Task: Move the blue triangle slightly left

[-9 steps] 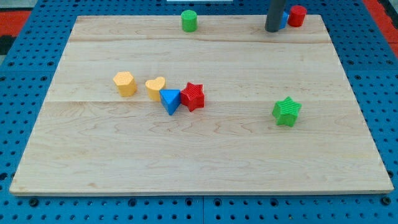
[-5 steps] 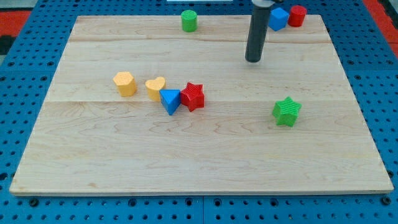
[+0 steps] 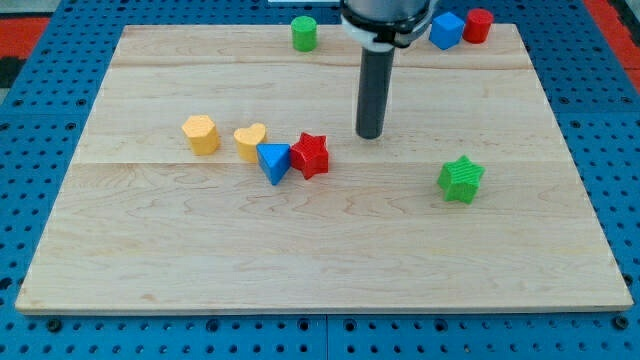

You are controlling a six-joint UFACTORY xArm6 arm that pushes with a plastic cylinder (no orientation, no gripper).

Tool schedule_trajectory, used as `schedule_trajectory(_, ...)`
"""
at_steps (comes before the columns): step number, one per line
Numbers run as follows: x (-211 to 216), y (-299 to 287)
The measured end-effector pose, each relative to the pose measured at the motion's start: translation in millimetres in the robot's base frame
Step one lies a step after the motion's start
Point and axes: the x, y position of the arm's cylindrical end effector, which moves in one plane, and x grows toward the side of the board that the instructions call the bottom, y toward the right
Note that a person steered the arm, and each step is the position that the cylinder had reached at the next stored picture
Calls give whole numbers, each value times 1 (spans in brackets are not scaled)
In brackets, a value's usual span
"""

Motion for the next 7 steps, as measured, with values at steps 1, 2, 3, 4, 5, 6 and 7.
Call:
schedule_trajectory(1, 24, -4)
schedule_trajectory(2, 44, -4)
schedule_trajectory(3, 74, -33)
schedule_trajectory(4, 85, -63)
schedule_trajectory(5, 82, -64)
schedule_trajectory(6, 66, -70)
schedule_trajectory(7, 61, -105)
